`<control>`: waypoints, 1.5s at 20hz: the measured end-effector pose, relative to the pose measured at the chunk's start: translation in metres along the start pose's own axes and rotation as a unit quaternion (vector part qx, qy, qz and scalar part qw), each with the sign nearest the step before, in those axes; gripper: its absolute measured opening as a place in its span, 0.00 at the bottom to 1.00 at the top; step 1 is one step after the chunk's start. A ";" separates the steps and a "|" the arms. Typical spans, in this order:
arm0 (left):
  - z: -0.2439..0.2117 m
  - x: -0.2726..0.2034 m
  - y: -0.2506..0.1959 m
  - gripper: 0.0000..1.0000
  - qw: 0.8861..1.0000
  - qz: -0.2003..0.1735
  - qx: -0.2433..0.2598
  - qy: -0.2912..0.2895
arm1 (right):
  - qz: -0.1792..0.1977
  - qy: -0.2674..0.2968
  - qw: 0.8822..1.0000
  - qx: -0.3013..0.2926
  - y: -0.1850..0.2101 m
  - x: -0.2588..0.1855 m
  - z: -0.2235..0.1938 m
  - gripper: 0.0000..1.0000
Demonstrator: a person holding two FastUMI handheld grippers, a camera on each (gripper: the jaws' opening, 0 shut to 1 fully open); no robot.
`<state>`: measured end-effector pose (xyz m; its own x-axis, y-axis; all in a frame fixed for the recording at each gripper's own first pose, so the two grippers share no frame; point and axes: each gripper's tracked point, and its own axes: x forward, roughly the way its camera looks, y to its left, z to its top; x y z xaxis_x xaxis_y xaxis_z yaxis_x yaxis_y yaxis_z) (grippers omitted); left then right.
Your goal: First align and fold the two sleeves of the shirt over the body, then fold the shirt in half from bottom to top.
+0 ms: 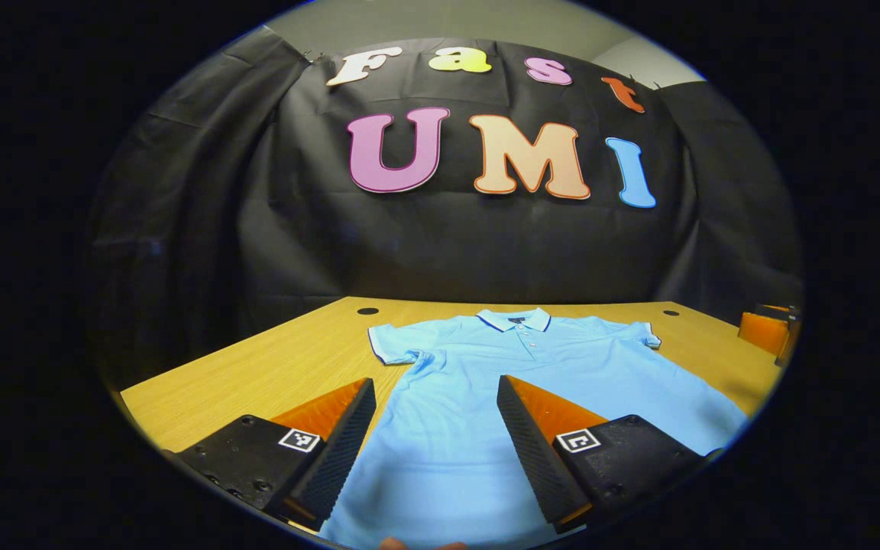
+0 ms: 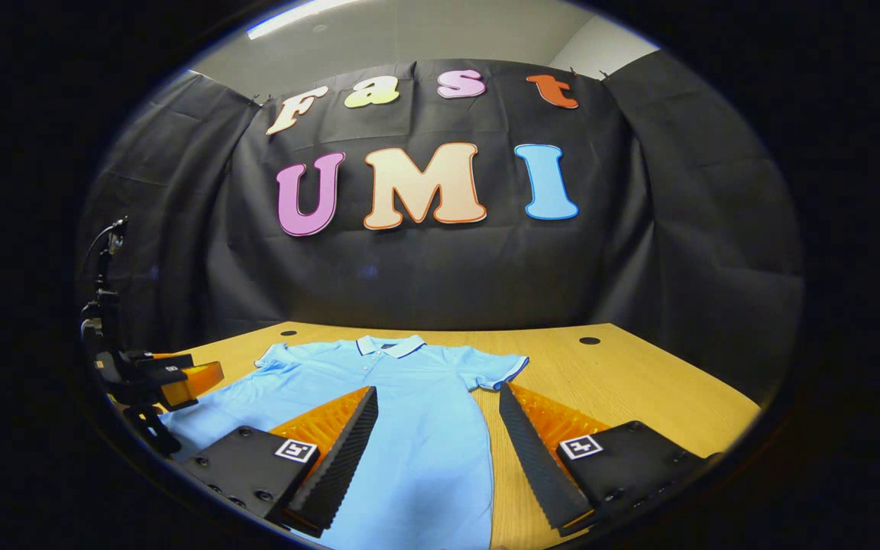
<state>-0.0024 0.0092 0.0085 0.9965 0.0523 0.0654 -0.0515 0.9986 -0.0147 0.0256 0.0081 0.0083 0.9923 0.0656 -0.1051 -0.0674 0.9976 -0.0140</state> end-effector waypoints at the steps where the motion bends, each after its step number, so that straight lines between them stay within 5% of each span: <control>1: 0.000 0.000 0.000 0.96 1.000 -0.002 0.000 0.000 | 0.004 0.002 1.000 -0.001 0.000 0.006 0.004 0.99; 10: 0.002 -0.001 0.000 0.96 1.000 -0.002 -0.001 -0.006 | 0.036 0.098 0.995 0.006 -0.015 0.088 -0.004 0.99; 16: 0.002 -0.001 0.000 0.96 1.000 -0.004 0.001 -0.007 | -0.021 0.155 0.987 -0.046 -0.063 0.165 -0.023 1.00; 22: 0.003 -0.001 0.001 0.96 1.000 -0.004 0.001 -0.010 | -0.054 0.228 0.972 -0.018 -0.099 0.241 -0.047 0.99; 30: 0.003 -0.003 0.000 0.96 1.000 -0.008 0.004 -0.012 | -0.078 0.282 0.956 -0.017 -0.118 0.281 -0.095 1.00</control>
<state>-0.0055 0.0093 0.0117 0.9953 0.0369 0.0890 -0.0366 0.9993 -0.0050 0.3022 -0.0934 -0.1137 0.7769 -0.1152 -0.6190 0.0633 0.9924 -0.1052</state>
